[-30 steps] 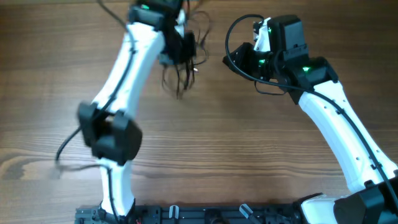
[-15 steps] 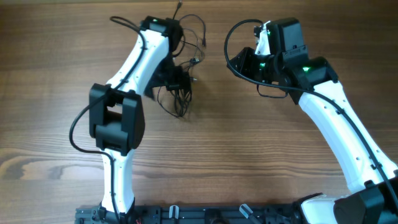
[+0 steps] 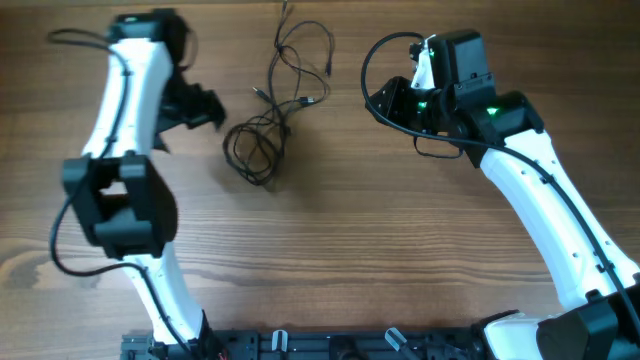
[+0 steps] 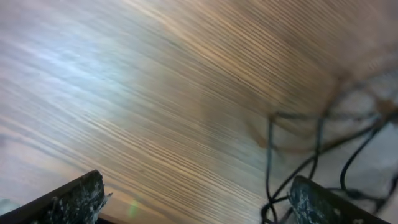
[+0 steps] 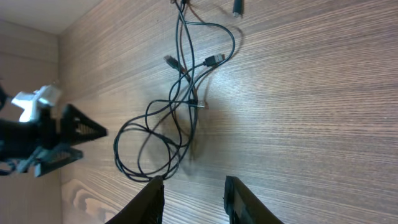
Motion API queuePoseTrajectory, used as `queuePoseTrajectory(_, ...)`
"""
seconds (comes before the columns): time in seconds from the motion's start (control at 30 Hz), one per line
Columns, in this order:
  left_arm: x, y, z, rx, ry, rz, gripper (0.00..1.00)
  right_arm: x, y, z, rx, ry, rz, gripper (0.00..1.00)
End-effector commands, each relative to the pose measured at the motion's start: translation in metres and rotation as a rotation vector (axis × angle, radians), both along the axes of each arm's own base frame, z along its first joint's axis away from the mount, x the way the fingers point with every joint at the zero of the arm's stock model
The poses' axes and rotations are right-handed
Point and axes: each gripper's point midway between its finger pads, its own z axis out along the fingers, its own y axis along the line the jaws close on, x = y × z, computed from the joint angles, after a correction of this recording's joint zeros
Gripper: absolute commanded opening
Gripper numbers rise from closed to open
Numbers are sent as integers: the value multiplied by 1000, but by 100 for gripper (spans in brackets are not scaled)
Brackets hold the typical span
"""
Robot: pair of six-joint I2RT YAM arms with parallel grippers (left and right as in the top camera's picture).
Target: Untangle cables
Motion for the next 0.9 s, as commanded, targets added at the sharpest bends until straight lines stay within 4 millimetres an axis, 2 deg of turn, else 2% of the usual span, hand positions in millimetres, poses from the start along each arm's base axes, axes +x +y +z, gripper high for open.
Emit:
queuePoseTrajectory(0.0,8,-11,13,-235,-76,18,93,6,-7,-1,-39,-19,-18,34)
queuePoseTrajectory(0.03,16,-37,23,-424,-145,-80,88,7,-9,-1,-53,-24,-31,34)
queuePoseTrajectory(0.1,26,-65,40,-625,-235,-156,68,9,-11,-2,-63,-27,-40,34)
queuePoseTrajectory(0.13,29,-71,44,-661,-253,-162,59,8,-11,-2,-63,-26,-40,34)
queuePoseTrajectory(0.17,30,-75,43,-661,-260,-176,42,8,-11,-2,-63,-26,-39,34)
queuePoseTrajectory(0.23,30,-79,37,-608,-242,-204,24,8,-11,-2,-63,-26,-39,34)
queuePoseTrajectory(0.27,29,-79,32,-571,-221,-200,19,8,-11,-2,-63,-26,-39,34)
queuePoseTrajectory(0.37,26,-73,11,-398,-151,-178,17,8,-11,-2,-63,-26,-39,34)
queuePoseTrajectory(0.43,29,-83,1,-344,-138,-201,17,8,-11,-2,-64,-25,-39,34)
queuePoseTrajectory(0.6,31,-158,1,-431,-179,-353,15,4,-13,-6,-82,-15,-22,34)
queuePoseTrajectory(0.67,28,-188,-1,-435,-193,-430,8,2,-13,-7,-99,-19,0,34)
queuePoseTrajectory(0.73,24,-207,-5,-404,-199,-495,4,0,-14,-9,-111,-17,12,34)
queuePoseTrajectory(0.8,29,-206,-9,-300,-222,-537,4,0,-19,-12,-145,-16,7,34)
queuePoseTrajectory(0.87,41,-181,-5,-147,-254,-464,4,0,-29,-17,-193,-9,-24,34)
